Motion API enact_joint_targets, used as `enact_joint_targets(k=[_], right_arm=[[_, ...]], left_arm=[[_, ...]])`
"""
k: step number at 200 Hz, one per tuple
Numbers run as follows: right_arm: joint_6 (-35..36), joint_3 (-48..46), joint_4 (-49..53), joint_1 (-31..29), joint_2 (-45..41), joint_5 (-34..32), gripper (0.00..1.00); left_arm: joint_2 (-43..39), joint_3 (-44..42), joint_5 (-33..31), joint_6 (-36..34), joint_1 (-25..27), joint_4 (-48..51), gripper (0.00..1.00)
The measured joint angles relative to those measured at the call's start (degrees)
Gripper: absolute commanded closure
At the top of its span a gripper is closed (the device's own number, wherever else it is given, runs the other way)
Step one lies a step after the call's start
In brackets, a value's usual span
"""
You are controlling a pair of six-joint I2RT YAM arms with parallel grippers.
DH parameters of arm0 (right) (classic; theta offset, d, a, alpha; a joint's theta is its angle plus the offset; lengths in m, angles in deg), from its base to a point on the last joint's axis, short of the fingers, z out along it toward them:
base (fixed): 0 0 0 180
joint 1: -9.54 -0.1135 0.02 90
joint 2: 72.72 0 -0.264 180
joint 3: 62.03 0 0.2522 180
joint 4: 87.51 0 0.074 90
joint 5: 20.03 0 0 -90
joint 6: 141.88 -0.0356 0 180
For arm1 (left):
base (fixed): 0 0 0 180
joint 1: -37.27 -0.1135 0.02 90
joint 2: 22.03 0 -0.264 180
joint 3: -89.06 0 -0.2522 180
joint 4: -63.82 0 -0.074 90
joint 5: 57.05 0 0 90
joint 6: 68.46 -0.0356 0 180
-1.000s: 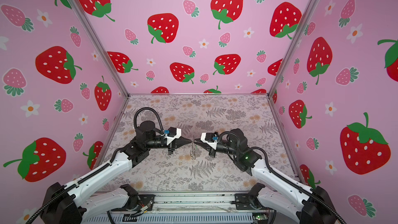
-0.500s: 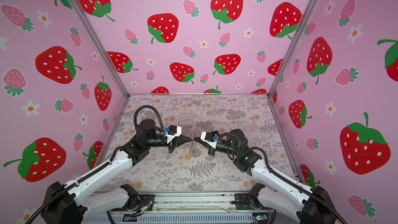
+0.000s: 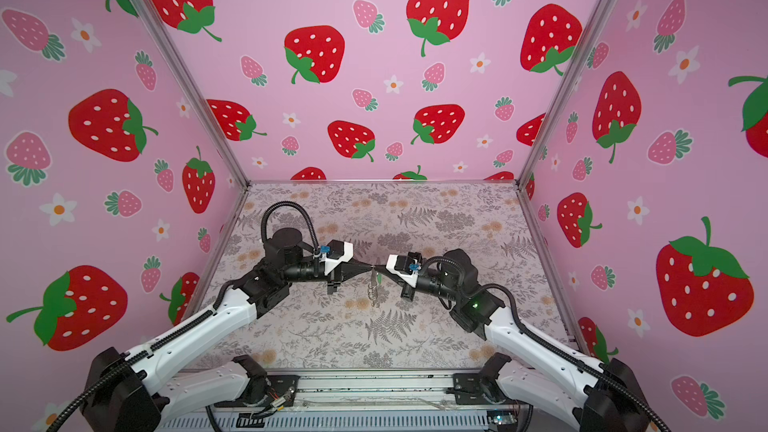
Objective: Put the keys on the keyring
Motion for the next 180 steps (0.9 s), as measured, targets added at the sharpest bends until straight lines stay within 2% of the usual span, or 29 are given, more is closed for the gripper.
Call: enact_joint_targets(k=[12,29,65,96,147,180], right_arm=[[0.3,0.0,0.7,0.0,-0.2,-0.2,1.00],[1.1,0.1,3.2,-0.1,-0.5,-0.6,1.00],[3.1,4.6,14.1,-0.1,0.0,-1.3,1.00],[4.0,8.5,20.1,-0.1,0.5,-1.1,1.00],[4.3,10.5,26.2,-0.1,0.8,-0.4,1.00],[4.3,10.6,27.6,-0.1,0.9,0.2,1.00]], left_arm=[[0.0,0.6,-0.7,-1.4,0.2,1.8,0.83],[-0.5,2.1,-3.0,-4.3,0.6,5.9,0.73],[-3.5,6.6,-10.4,-13.2,1.4,15.7,0.72],[-4.3,9.1,-16.3,-19.8,5.4,20.5,0.72],[-3.2,9.3,-28.2,-28.0,13.7,23.5,0.72],[-2.8,9.7,-33.8,-30.9,16.5,23.5,0.72]])
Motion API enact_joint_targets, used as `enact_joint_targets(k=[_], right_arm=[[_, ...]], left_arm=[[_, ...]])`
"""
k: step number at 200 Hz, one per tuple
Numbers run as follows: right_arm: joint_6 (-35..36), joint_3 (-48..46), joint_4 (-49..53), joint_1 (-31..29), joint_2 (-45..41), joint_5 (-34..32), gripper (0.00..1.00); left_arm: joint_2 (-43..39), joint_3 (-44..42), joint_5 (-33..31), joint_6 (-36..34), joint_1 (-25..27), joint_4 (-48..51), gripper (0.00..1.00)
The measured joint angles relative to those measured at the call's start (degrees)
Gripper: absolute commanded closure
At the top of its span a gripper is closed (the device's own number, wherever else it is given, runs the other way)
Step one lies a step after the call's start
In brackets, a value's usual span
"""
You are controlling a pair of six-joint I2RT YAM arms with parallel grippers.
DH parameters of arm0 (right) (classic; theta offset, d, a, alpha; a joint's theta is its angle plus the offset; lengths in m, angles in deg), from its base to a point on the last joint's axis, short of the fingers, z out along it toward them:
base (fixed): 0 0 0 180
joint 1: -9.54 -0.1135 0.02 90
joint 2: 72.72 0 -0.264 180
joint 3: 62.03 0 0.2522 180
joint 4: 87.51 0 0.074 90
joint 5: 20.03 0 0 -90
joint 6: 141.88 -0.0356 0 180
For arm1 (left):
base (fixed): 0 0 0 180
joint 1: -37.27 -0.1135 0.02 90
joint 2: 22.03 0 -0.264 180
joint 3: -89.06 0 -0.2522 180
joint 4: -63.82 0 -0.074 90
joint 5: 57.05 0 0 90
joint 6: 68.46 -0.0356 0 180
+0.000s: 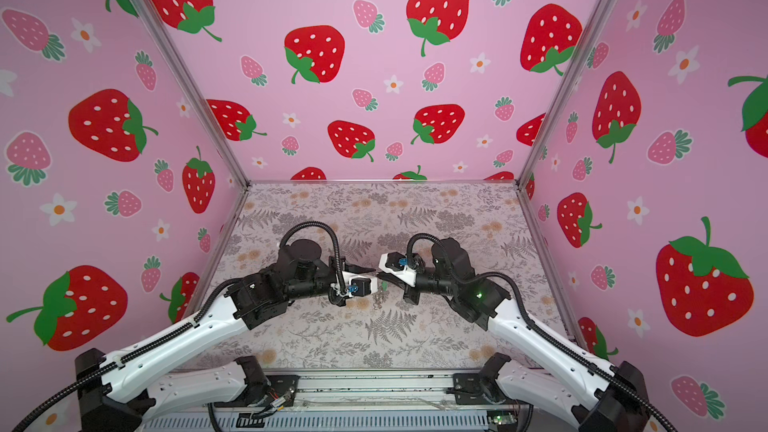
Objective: Put the keys on the keyring
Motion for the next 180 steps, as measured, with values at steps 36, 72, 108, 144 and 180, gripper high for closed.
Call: enact_joint_targets(k=[36,72,108,144,180], right_arm=[[0.1,0.0,0.3,0.0,0.0,0.5,1.00],[0.2,0.0,0.6,0.1,-0.1,0.4,1.00],[1.4,0.0,0.6,0.1,-0.6,-0.2,1.00],[2.9,-0.6,0.3,0.1,-1.8,-1.1,1.00],[4.3,-1.3,0.2,0.0,-2.7,-1.6,0.99]], left_arm=[[1.0,1.7,-2.8,-1.6,0.7,0.6,0.78],[2.9,3.5,-3.2,-2.5,0.9,2.6,0.82],[4.0,5.4,-2.5,-2.8,1.0,4.9,0.93],[4.8,7.0,-0.7,-2.8,0.9,7.1,1.00],[5.9,8.1,1.4,-2.2,0.3,8.4,1.00]])
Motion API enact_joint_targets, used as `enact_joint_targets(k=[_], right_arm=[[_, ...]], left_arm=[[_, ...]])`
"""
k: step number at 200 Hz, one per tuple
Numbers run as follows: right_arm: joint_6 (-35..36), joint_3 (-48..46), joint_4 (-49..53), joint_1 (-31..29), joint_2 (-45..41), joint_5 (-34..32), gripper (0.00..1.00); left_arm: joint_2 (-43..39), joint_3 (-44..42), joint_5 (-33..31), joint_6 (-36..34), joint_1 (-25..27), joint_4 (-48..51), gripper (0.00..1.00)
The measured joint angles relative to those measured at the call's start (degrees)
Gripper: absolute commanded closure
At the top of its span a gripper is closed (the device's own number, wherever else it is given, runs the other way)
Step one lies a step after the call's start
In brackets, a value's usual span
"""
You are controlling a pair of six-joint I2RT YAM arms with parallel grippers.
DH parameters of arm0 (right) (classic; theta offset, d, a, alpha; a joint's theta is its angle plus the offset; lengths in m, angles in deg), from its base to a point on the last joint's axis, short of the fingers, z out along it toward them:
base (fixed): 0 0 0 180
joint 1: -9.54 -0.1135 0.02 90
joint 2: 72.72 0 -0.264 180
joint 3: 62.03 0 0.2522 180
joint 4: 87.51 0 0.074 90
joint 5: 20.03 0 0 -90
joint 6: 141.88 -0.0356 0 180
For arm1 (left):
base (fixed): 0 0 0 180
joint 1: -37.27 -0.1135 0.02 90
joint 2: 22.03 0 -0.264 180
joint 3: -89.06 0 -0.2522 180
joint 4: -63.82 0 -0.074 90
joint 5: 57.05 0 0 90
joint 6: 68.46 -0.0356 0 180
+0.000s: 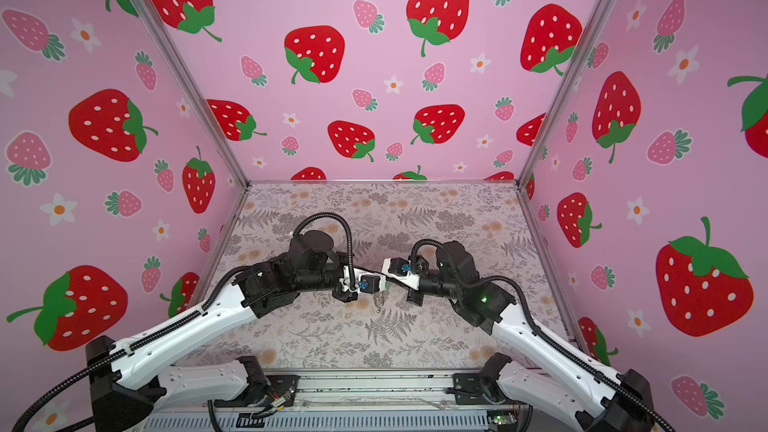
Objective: Put the keys on the keyring
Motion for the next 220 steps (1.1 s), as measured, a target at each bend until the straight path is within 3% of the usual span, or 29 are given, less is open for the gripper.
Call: enact_joint_targets(k=[32,72,84,101,123,220], right_arm=[[-0.1,-0.3,-0.1,0.0,0.0,-0.5,0.95],[-0.1,-1.2,-2.4,0.0,-2.3,-1.2,0.94],[-0.1,-1.5,-3.0,0.0,-2.5,-1.2,0.89],[-0.1,-1.6,-3.8,0.0,-2.5,-1.3,0.74],[-0.5,-1.7,-4.5,0.0,-3.0,-2.4,0.66],[-7.8,-6.2,-11.5,0.0,-4.7,-5.6,0.67]], left_arm=[[0.8,0.5,2.6,1.4,-1.5,0.6,1.00],[0.3,-0.3,10.5,6.7,-5.0,-2.1,1.00],[0.1,-0.5,11.8,8.0,-5.4,-2.5,1.00],[0.1,-1.2,12.9,9.9,-6.2,-2.7,1.00],[0.0,-3.1,15.0,13.2,-8.1,-4.1,1.00],[-2.8,-11.4,21.0,29.0,-12.7,-21.7,1.00]])
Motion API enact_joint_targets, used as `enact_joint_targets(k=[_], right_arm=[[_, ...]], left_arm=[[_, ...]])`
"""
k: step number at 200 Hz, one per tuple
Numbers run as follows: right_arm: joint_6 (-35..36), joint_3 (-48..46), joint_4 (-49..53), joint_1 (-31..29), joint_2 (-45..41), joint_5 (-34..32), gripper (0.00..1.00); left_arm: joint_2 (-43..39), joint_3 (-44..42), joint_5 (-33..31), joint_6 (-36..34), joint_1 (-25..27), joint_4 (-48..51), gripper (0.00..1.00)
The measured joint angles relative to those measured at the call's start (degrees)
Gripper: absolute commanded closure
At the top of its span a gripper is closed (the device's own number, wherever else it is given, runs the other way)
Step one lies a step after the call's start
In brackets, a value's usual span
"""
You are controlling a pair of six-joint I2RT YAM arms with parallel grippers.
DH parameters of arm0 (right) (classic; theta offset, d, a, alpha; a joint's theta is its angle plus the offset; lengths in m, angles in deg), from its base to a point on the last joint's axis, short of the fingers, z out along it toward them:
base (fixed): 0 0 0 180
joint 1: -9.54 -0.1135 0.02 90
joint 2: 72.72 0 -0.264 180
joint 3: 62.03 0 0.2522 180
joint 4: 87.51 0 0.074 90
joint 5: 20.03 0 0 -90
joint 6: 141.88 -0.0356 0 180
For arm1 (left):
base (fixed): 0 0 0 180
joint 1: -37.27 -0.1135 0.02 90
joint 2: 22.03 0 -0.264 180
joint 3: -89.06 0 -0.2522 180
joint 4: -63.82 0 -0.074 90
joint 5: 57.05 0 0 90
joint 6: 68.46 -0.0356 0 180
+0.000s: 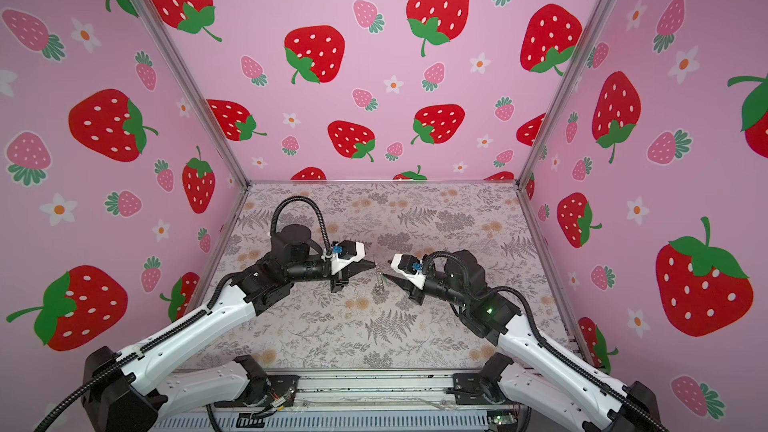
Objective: Put the keys on the keyring
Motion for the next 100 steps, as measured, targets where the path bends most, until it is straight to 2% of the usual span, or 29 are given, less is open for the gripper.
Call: enact_joint_targets(k=[46,100], right_arm=[[-1.6,-0.1,-4.0,0.0,0.6,0.1,0.69],[-2.9,-0.1,-6.1,0.0,2.1,-1.1,0.76]], left_arm=[[-0.1,-2.8,1.1,5.0,-0.3,-7.9,1.00],[-0.1,-3.0,2.0,7.0,-0.4,-11.0,1.00]])
